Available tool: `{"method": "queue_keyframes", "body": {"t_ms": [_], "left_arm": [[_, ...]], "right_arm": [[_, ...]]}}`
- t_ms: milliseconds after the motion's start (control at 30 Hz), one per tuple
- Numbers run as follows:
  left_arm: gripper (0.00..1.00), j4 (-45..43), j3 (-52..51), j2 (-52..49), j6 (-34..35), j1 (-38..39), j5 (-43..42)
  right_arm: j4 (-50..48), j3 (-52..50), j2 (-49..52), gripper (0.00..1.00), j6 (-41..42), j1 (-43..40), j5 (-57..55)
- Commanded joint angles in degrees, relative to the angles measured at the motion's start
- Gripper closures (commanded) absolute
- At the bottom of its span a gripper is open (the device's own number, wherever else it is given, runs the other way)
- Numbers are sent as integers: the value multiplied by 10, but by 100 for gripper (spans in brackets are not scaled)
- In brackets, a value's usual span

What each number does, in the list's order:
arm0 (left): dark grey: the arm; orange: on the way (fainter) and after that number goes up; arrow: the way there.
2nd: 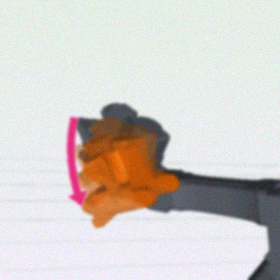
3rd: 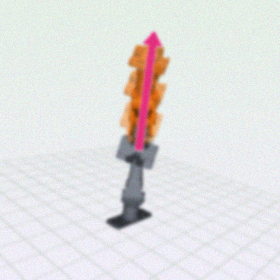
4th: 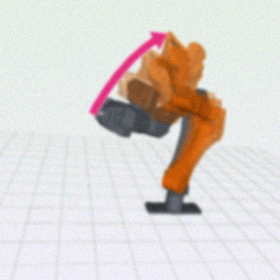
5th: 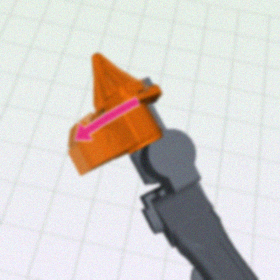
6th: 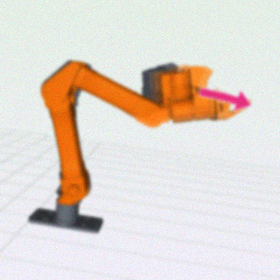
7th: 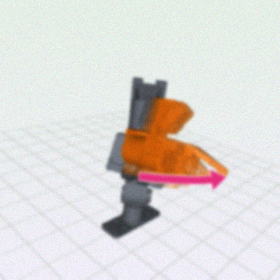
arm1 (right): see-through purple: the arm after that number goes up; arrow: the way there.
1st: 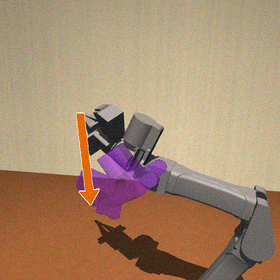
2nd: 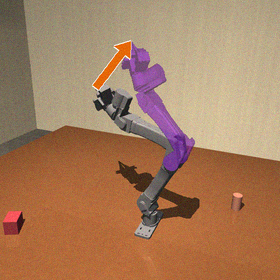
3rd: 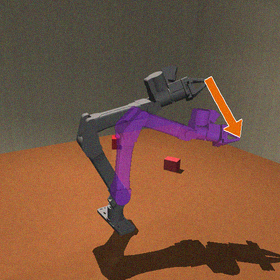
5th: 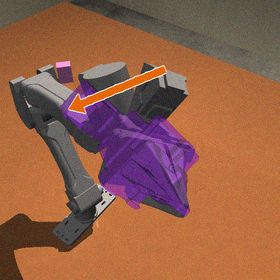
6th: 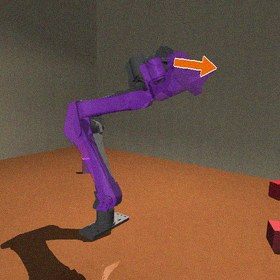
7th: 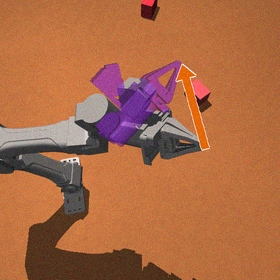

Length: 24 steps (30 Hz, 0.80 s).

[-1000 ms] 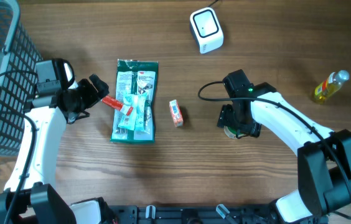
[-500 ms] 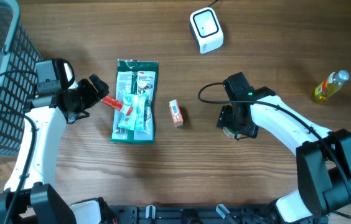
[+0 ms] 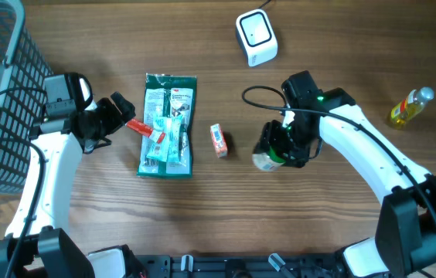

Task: Scan the item barcode

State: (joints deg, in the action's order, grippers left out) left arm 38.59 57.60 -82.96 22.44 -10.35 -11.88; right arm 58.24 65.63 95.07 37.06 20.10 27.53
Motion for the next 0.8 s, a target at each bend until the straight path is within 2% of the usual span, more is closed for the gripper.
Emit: {"method": "queue_keyframes", "body": {"t_ms": [0, 67, 300, 500, 767], "left_arm": [[0, -2, 6, 3, 5, 0, -3], [0, -2, 6, 3, 5, 0, -3], [0, -2, 6, 3, 5, 0, -3], [0, -2, 6, 3, 5, 0, -3], [0, -2, 6, 3, 5, 0, -3]], "right_arm": [[25, 11, -12, 49, -9, 1, 203], [36, 11, -12, 59, -9, 1, 245], [59, 11, -12, 58, -4, 1, 370], [59, 11, -12, 58, 34, 1, 371], [58, 11, -12, 60, 37, 1, 377]]}}
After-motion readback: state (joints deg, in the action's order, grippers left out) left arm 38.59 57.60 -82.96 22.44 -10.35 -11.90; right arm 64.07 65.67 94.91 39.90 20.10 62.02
